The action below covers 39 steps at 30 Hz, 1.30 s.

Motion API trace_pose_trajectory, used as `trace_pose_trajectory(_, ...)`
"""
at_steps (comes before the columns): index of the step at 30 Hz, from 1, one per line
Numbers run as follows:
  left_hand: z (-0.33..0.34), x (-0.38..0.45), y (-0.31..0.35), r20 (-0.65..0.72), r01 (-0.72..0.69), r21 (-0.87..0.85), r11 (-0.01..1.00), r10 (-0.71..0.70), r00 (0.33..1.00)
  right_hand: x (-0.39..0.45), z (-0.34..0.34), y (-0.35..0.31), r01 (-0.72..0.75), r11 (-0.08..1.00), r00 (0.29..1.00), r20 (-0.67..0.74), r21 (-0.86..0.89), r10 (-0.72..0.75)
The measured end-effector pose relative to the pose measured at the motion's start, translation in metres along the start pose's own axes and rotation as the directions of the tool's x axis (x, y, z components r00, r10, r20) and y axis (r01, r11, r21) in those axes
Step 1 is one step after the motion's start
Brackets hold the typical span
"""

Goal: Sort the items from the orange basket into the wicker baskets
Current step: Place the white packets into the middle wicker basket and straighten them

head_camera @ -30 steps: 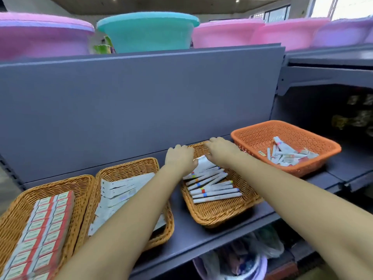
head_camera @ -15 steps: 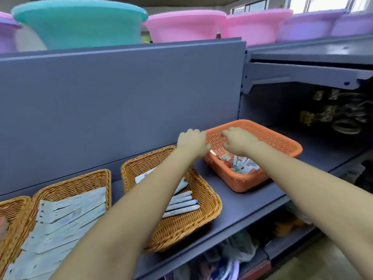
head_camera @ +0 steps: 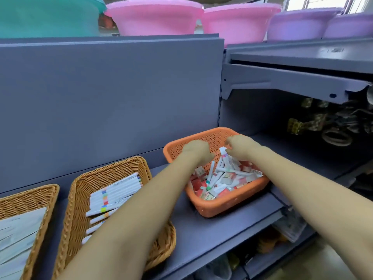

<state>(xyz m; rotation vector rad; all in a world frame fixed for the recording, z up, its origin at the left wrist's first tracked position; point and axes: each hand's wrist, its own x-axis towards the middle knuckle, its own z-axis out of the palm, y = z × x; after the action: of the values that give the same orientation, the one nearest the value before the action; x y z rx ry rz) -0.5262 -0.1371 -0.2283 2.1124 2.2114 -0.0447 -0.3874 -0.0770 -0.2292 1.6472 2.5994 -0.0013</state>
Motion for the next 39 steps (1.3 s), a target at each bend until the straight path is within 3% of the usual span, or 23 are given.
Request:
trace_pose_trajectory(10,0.021,0.043,0.045,0.288,0.257,-0.143,0.956,-0.208,0.935,0.029,0.005,0.027,0.226,0.973,0.958,-0.192,0.041,-0.215)
trace_pose_trajectory(18,0.033,0.066,0.081,0.302,0.311,-0.356,0.881,-0.206,0.931,0.031,0.014,0.037,0.257,0.947,0.925,-0.332,0.193,-0.183)
trace_pose_trajectory(24,0.034,0.074,0.087,0.15,0.213,-0.274,0.938,-0.177,0.973,0.029,0.02,0.035,0.262,0.946,0.911,-0.372,0.19,-0.178)
trace_pose_trajectory(30,0.042,0.082,0.08,0.247,0.284,-0.376,0.882,-0.2,0.948,0.026,0.021,0.034,0.235,0.951,0.915,-0.375,0.203,-0.146)
trace_pose_trajectory(32,0.044,0.08,0.072,0.192,0.324,-0.481,0.814,-0.263,0.945,0.024,0.021,0.034,0.239,0.951,0.915,-0.373,0.196,-0.153)
trace_pose_trajectory(35,0.048,0.072,0.059,0.163,0.346,-0.765,0.543,-0.356,0.92,0.022,0.021,0.033,0.248,0.956,0.913,-0.369,0.158,-0.175)
trace_pose_trajectory(39,0.03,0.066,0.045,0.03,0.17,-0.949,0.266,-0.461,0.887,0.021,0.023,0.033,0.266,0.953,0.914,-0.351,0.145,-0.201)
